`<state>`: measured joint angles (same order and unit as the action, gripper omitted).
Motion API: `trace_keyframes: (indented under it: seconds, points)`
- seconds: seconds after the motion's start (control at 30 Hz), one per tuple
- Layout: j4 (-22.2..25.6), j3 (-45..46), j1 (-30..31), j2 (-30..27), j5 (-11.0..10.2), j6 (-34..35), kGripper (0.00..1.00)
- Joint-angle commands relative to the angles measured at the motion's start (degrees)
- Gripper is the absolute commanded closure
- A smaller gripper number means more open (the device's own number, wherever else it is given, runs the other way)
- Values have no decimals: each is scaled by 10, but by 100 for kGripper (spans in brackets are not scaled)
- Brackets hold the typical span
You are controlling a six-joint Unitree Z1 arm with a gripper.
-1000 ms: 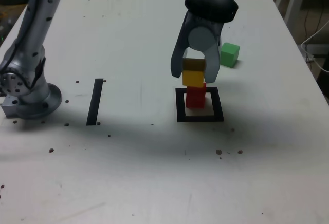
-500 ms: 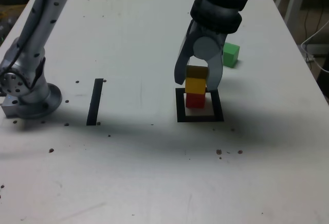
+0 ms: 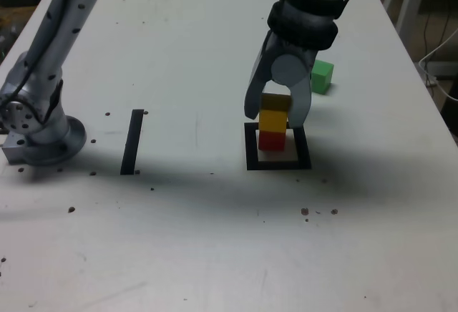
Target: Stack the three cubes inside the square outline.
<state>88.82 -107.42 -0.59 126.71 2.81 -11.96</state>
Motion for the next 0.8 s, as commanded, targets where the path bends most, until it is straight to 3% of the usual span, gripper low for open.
trace_keyframes:
  seconds: [0.0,0.1,0.27,0.33,0.57,0.77]
  points:
    - [4,0,-2,5,-1,-1,72]
    - [1,2,-4,7,-1,-2,60]
    - [-4,8,-6,7,-3,-4,12]
    - [-5,10,-6,7,-5,-4,2]
    - [-6,19,-10,-9,-20,-2,0]
    - [-4,16,-15,-42,-55,1,0]
